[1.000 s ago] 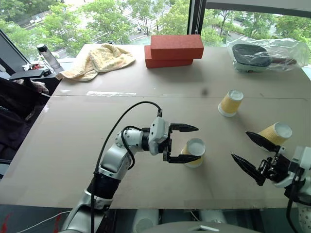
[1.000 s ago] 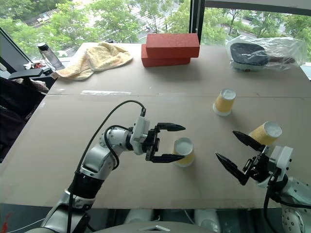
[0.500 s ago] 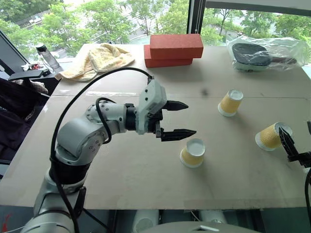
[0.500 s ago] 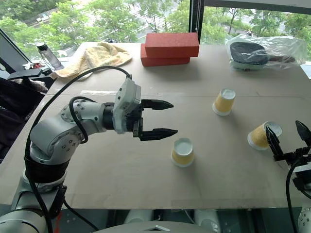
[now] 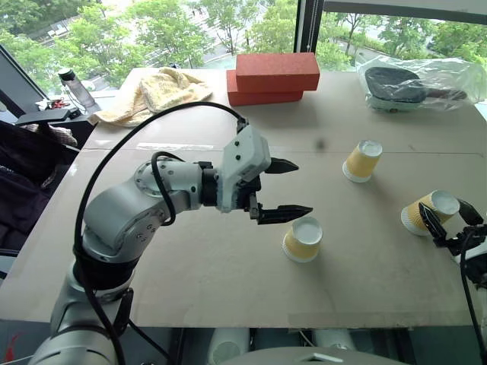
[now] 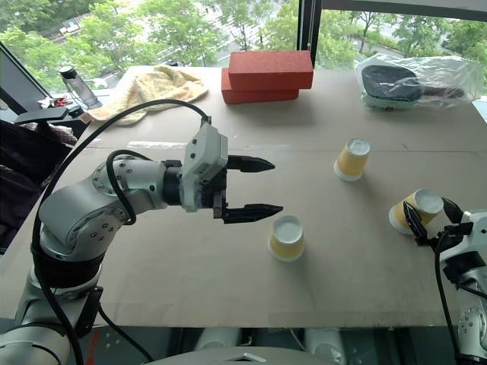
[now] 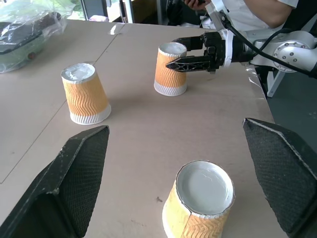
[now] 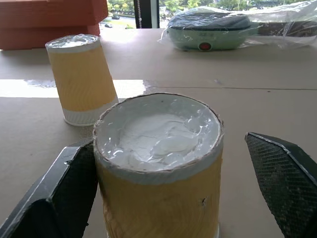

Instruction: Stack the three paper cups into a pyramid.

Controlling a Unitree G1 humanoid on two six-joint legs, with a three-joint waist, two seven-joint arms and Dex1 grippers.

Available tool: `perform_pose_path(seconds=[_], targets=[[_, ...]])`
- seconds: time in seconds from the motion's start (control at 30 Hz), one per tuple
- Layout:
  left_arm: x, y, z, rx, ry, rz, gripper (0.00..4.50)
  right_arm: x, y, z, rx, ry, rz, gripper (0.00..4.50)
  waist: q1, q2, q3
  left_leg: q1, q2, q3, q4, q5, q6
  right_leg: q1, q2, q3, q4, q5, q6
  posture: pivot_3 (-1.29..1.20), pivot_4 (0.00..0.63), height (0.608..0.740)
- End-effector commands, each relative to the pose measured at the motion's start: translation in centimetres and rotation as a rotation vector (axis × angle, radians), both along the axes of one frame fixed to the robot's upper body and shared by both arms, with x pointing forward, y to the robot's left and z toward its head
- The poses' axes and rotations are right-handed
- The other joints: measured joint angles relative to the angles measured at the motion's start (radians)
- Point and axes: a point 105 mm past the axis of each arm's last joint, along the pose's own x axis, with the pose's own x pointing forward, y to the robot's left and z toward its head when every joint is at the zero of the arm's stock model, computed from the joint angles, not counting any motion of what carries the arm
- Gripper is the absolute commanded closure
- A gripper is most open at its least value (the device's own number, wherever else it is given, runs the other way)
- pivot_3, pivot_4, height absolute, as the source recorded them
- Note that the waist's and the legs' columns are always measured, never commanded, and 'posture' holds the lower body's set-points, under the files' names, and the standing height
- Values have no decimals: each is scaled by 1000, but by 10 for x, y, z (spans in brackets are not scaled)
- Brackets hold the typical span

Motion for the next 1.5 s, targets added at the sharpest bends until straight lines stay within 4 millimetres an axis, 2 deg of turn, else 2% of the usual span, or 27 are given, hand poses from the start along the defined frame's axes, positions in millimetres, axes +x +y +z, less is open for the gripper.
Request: perform_pose_path(seconds=[0.03,0.07,0.1,0.2,0.23,0.3,0.4,0.53,0.7,0.93,1.13,1.17,1.27,1.5], targets=[[0,3,8,-2,-73,17,18,2,1,9,4,-32,36,257,0,0,0,0,0,0,0,0,0,0,0,0,0,0,0,0,150,730],[0,3,8,-4,-73,16,0,3,1,10,4,-41,38,677,1,0,0,0,0,0,0,0,0,0,0,0,0,0,0,0,150,730],[-2,3,7,-4,-72,11,0,3,1,10,3,-47,40,852,1,0,0,0,0,0,0,0,0,0,0,0,0,0,0,0,150,730],[-5,2,6,-1,-72,-5,0,2,3,10,0,-54,55,2183,0,0,0,0,0,0,0,0,0,-1,0,0,0,0,0,0,150,730],[-6,3,5,1,-71,-14,0,1,6,11,-8,-59,77,2345,0,0,0,-1,0,0,0,0,0,-1,0,0,0,0,0,0,150,730],[-8,5,3,8,-62,-26,0,-2,15,13,-38,-74,134,2345,0,0,0,-1,0,0,0,0,0,-1,0,0,0,0,0,0,150,730],[-7,16,-3,52,-64,-38,0,-15,52,17,-98,-96,363,2345,-1,0,0,-1,0,0,-1,0,0,-2,1,0,0,0,0,0,150,730],[-18,34,-11,102,-66,-108,0,-37,102,6,-188,-39,667,2345,-5,1,0,-1,1,2,-1,0,0,-3,1,2,1,0,0,0,150,730],[-31,49,-16,130,-51,-156,0,-50,147,-1,-222,-40,888,2345,-11,0,0,-1,2,2,-1,0,0,-3,1,2,1,0,0,0,150,730],[-45,50,-17,131,-39,-192,0,-45,172,-3,-166,-26,990,2345,-1,-4,3,-2,1,3,0,0,1,-4,1,1,1,0,0,0,150,730],[-47,49,-15,130,-47,-181,0,-37,171,-2,-160,-16,979,2345,2,-4,3,-3,1,2,0,0,0,-5,1,1,1,0,0,0,150,730],[-47,49,-15,130,-47,-180,0,-36,170,0,-150,-21,973,1287,1,-4,3,-3,1,2,0,0,0,-5,1,1,1,0,0,0,150,730],[-47,49,-16,131,-45,-180,0,-37,168,7,-143,-38,974,62,1,-4,3,-3,1,2,0,0,1,-5,1,1,1,0,0,0,150,730],[-45,51,-18,135,-29,-185,0,-47,156,14,-212,-54,968,62,1,-4,3,-3,1,2,0,0,1,-5,1,0,1,0,0,0,150,730]])
